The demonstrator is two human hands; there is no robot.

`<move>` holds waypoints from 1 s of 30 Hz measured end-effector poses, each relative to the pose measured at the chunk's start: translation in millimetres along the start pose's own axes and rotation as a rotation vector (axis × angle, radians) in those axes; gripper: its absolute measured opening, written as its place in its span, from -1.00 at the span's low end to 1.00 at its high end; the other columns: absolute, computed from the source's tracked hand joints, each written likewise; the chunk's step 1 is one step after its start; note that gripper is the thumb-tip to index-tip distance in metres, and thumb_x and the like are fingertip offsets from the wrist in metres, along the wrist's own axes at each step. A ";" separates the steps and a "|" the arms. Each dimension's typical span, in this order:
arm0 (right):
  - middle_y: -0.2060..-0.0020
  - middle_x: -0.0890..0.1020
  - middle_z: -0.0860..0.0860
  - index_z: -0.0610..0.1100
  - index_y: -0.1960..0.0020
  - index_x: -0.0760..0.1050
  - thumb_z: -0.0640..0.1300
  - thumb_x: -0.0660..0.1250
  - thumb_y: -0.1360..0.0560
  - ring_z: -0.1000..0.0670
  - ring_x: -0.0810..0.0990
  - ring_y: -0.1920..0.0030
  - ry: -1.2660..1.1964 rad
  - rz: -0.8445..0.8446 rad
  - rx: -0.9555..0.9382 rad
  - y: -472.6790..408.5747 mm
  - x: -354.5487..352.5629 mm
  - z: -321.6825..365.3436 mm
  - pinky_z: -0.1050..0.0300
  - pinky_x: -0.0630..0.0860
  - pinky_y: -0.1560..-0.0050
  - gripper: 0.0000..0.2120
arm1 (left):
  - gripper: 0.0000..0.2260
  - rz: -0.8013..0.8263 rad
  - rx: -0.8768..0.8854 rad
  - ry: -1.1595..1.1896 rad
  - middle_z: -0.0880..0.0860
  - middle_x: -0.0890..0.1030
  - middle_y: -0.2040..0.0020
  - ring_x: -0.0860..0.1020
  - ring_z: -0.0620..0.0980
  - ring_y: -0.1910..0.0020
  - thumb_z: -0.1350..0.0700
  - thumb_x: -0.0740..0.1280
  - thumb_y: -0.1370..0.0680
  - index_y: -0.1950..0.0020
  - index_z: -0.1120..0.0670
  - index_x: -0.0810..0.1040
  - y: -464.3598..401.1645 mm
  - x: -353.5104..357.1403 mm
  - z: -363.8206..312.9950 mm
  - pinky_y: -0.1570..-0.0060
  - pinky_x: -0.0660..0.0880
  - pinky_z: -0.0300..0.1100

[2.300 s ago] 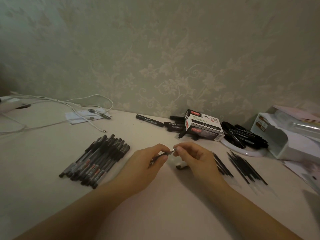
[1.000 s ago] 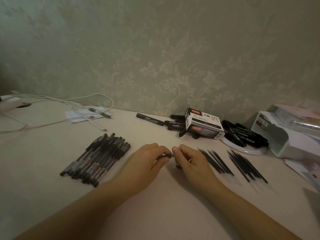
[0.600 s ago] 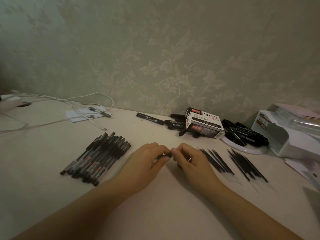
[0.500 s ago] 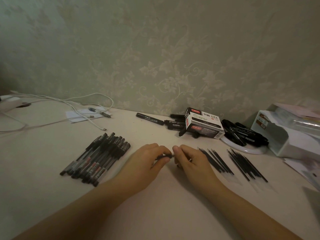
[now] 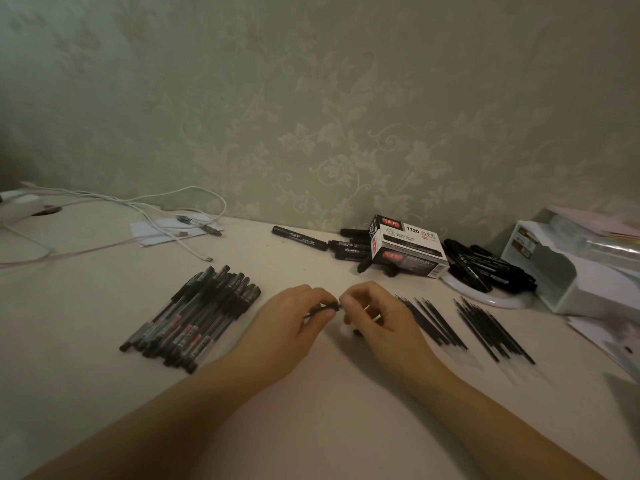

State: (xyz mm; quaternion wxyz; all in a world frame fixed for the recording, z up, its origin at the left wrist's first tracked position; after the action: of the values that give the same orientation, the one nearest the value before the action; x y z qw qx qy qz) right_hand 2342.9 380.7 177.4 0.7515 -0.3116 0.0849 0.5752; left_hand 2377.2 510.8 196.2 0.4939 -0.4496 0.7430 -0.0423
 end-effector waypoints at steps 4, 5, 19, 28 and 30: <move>0.28 0.58 0.07 0.10 0.11 0.52 0.03 0.26 -0.60 0.07 0.52 0.26 -0.002 0.021 -0.048 1.7 0.9 6.5 0.20 0.48 0.20 -0.87 | -0.80 -0.001 0.014 -0.011 -0.07 0.59 0.11 0.50 -0.17 0.12 0.01 0.25 -0.60 -0.12 0.00 0.62 -0.8 -0.3 -3.7 0.09 0.43 -0.28; 0.29 0.57 0.03 0.08 0.12 0.52 0.02 0.26 -0.61 0.03 0.51 0.26 -0.015 0.021 -0.051 2.0 0.7 7.5 0.17 0.48 0.21 -0.85 | -0.81 -0.002 0.021 -0.012 -0.07 0.58 0.13 0.49 -0.17 0.15 0.01 0.26 -0.60 -0.11 -0.01 0.63 -1.0 -1.0 -5.0 0.13 0.41 -0.31; 0.14 0.57 0.22 0.10 0.03 0.54 -0.03 0.32 -0.58 0.19 0.51 0.17 0.090 -0.225 0.020 3.4 -27.5 -0.6 0.45 0.42 0.20 -0.95 | -0.83 -0.091 -0.038 -0.036 -0.11 0.57 0.16 0.50 -0.19 0.17 0.02 0.29 -0.58 -0.08 0.00 0.63 0.0 -12.3 8.4 0.13 0.44 -0.32; 0.06 0.49 0.23 0.07 -0.01 0.65 -0.13 0.38 -0.50 0.12 0.46 -0.04 0.423 0.017 -0.058 3.4 -9.2 -5.4 0.30 0.45 -0.06 -0.85 | -0.84 -0.106 -0.097 -0.045 -0.11 0.58 0.15 0.50 -0.19 0.17 0.01 0.30 -0.57 -0.06 -0.01 0.64 0.0 -13.1 19.5 0.14 0.41 -0.36; 0.08 0.50 0.19 0.04 -0.02 0.64 -0.11 0.39 -0.53 0.09 0.48 -0.01 0.441 0.025 -0.050 2.4 -7.5 -6.5 0.16 0.50 -0.07 -0.89 | -0.84 -0.105 -0.099 -0.039 -0.12 0.58 0.15 0.50 -0.20 0.18 0.01 0.30 -0.57 -0.07 -0.01 0.64 0.1 -13.3 19.7 0.16 0.37 -0.44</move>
State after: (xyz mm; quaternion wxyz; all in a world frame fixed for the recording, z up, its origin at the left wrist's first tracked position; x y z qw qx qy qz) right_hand 2339.8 371.2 175.0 0.6996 -0.4475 0.2366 0.5044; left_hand 2393.7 527.8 195.4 0.4825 -0.5126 0.7098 -0.0227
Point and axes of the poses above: each hand's wrist, its own y-axis away from the middle knuckle, its own x-axis out of the palm, z = x × y, the point moved 9 cm from there along -y, towards the middle knuckle
